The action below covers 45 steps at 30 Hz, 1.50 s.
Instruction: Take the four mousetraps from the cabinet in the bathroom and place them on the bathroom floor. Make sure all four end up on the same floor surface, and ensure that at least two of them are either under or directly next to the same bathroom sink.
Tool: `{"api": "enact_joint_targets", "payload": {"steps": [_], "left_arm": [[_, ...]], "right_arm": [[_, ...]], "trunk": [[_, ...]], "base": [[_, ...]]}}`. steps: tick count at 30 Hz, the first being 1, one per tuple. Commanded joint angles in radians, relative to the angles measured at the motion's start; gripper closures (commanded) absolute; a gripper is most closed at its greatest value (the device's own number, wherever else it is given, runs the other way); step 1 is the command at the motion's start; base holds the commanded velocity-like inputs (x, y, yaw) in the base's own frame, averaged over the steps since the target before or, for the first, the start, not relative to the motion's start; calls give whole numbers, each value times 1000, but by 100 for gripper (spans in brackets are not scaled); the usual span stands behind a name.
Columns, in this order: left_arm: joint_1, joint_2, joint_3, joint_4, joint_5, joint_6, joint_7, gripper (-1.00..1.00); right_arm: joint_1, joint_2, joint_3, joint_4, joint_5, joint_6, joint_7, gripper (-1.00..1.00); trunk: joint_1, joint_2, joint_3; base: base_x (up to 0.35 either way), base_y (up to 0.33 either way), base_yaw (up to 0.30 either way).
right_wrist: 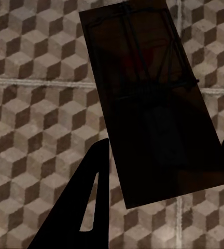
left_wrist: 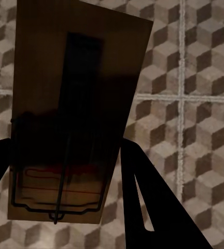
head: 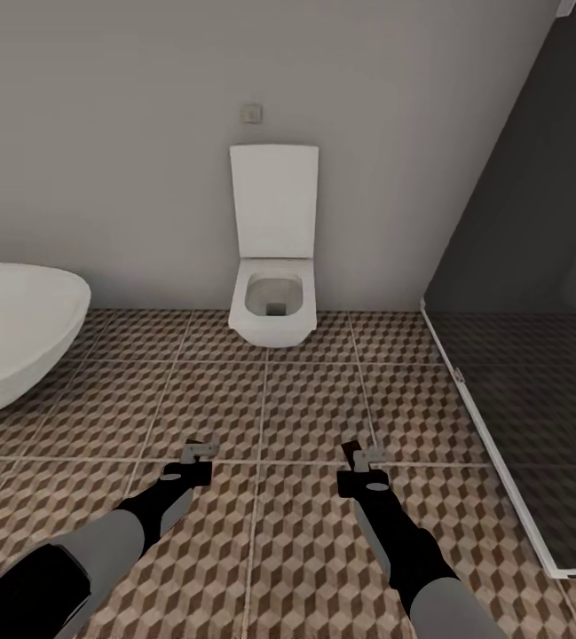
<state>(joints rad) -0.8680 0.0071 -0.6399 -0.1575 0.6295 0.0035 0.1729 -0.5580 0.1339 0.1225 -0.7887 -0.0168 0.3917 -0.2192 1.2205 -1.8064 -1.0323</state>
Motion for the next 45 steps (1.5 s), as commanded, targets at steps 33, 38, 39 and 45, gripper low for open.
{"api": "enact_joint_targets", "payload": {"steps": [33,38,39,45], "left_arm": [[1,-19,-9,-1,5,1,8,100],[1,-18,-9,-1,5,1,8,100],[1,-18,-9,-1,5,1,8,100],[1,-18,-9,-2,5,1,8,100]], "right_arm": [[0,0,3,-1,-3,6,-6,100],[0,0,3,-1,-3,5,-6,100],[0,0,3,-1,-3,5,-6,100],[0,0,3,-1,-3,5,-6,100]], "trunk": [[126,-232,-157],[146,-267,-181],[149,-274,-186],[172,-316,-214]], "base": [[0,0,0],[0,0,0],[0,0,0],[0,0,0]]}}
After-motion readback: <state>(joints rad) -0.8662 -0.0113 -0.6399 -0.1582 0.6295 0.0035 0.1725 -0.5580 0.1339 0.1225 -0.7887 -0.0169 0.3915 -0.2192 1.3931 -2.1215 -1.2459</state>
